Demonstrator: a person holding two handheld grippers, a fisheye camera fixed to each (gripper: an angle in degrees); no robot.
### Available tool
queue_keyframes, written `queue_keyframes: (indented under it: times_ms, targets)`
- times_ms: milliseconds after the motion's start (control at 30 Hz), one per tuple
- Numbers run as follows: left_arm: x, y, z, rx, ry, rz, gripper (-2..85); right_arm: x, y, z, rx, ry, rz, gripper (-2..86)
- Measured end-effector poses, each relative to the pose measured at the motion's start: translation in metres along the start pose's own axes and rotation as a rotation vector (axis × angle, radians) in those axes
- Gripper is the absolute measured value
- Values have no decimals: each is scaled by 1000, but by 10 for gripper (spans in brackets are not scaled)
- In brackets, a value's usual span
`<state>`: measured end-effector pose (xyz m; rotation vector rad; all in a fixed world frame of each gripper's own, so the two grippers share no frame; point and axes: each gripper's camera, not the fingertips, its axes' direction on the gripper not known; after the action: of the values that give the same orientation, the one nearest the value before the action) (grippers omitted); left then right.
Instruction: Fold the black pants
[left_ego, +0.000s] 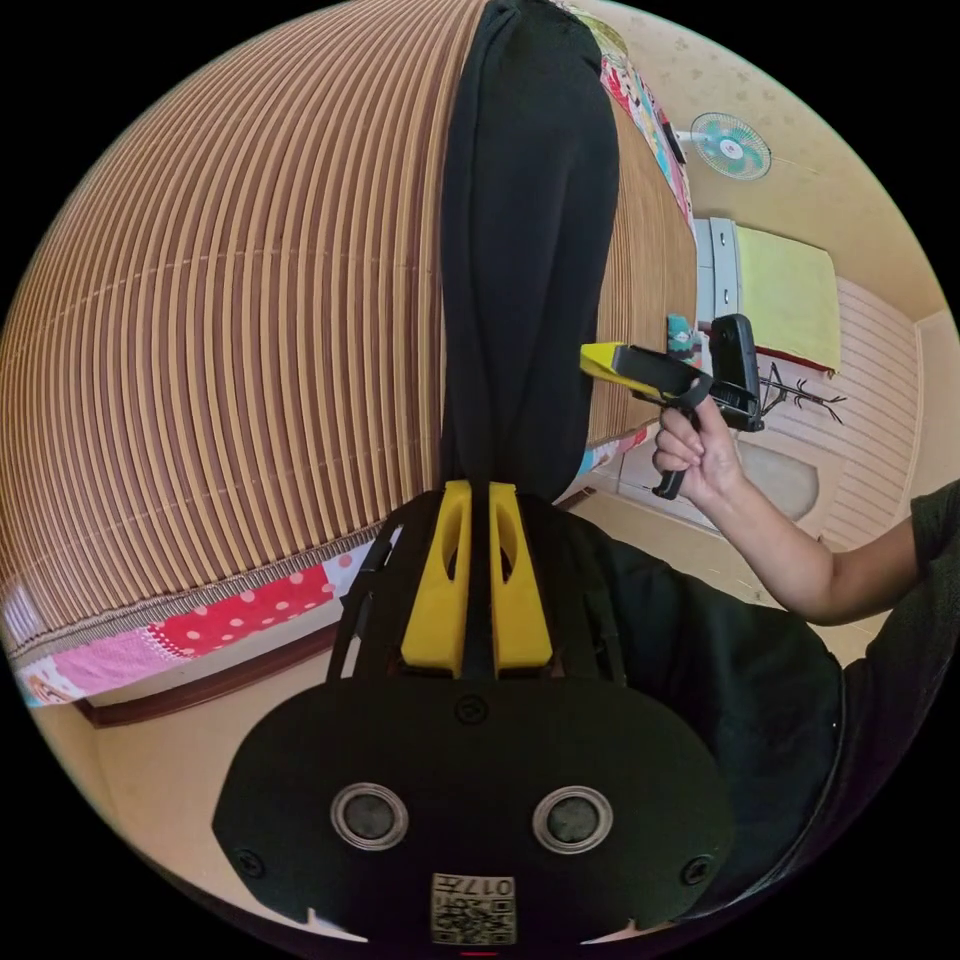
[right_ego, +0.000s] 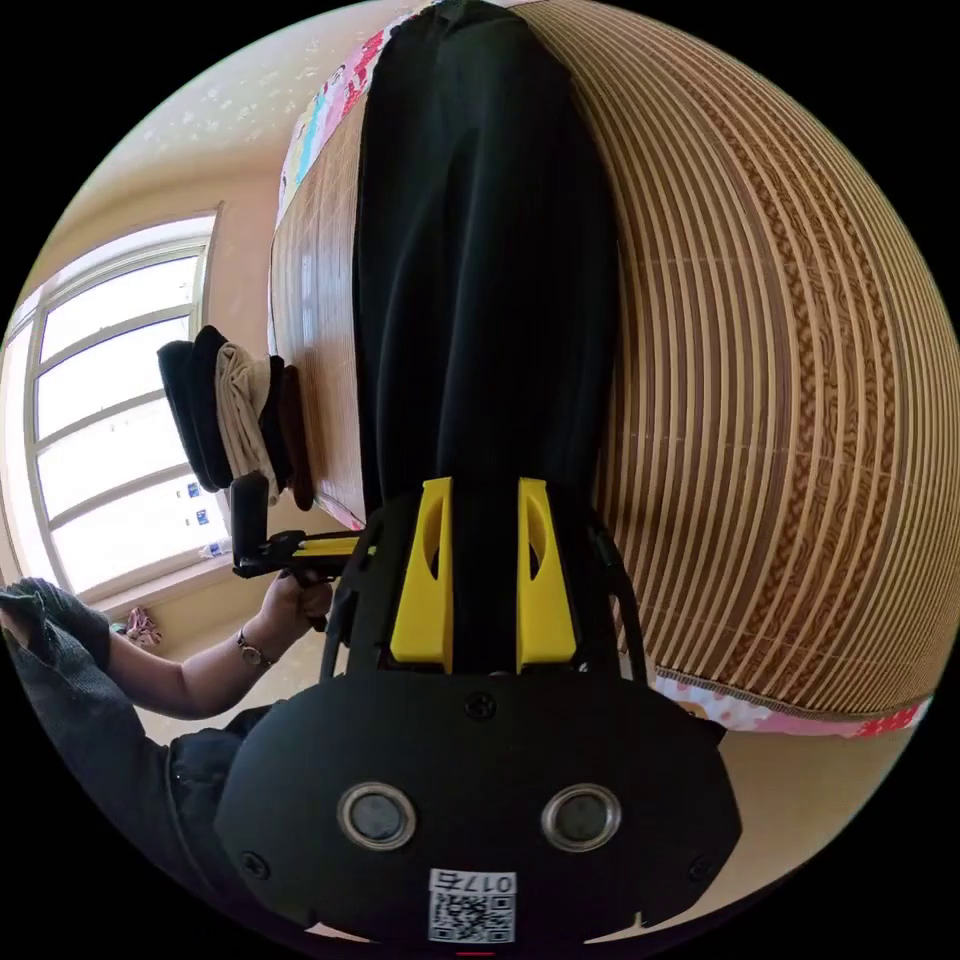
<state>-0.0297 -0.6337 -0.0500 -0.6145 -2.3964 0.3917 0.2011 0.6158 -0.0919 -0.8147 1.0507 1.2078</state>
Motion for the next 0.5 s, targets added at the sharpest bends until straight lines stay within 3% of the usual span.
queue_keyframes:
  times_ms: [133, 200, 367, 500]
  targets:
    - [-3, -9, -9, -25, 38, -24, 21, 22, 4, -8, 63, -57, -43, 94]
    - [-10, -11, -12, -30, 101, -64, 20, 53, 6, -11, 19, -268, 6, 95]
    - [-26, -14, -22, -28, 233, -128, 20, 87, 22, -22, 69, -360, 45, 102]
    - [-27, -16, -26, -24, 263, -143, 20, 103, 12, -14, 74, -556, 7, 108]
